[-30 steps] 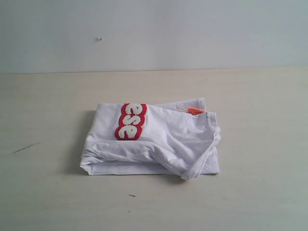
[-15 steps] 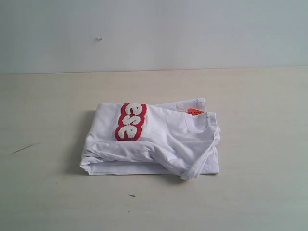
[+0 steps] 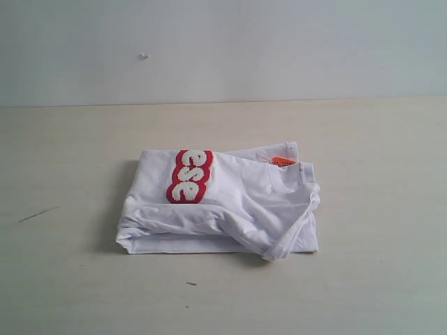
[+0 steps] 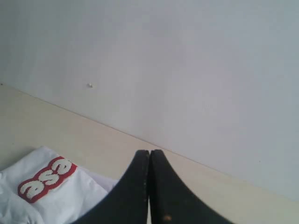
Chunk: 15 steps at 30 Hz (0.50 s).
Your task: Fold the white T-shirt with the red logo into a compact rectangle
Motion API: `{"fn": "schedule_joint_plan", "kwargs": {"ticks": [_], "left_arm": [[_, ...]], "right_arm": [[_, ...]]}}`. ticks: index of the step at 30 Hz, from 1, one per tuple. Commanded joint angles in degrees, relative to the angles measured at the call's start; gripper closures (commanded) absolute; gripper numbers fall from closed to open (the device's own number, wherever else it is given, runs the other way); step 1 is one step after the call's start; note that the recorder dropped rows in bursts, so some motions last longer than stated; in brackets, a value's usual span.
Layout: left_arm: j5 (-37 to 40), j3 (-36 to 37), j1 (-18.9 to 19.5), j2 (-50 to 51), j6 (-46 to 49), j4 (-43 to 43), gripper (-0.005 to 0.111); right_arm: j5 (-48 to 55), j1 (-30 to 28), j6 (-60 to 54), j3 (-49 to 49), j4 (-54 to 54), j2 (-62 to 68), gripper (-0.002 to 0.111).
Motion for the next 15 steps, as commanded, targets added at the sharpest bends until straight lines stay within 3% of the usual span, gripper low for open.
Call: {"fn": "schedule_joint_plan", "kwargs": {"ticks": [1, 15], "left_arm": [[-0.6, 0.0, 0.1, -0.4, -4.4, 0.6, 0.003], [-0.8, 0.0, 0.1, -0.4, -6.5, 0.2, 0.003]], "right_arm": [[-0.4, -0.3, -0.3, 0.2, 0.3, -0.1, 0.108], [-0.4, -0.3, -0.3, 0.2, 0.3, -0.1, 0.108]]}}
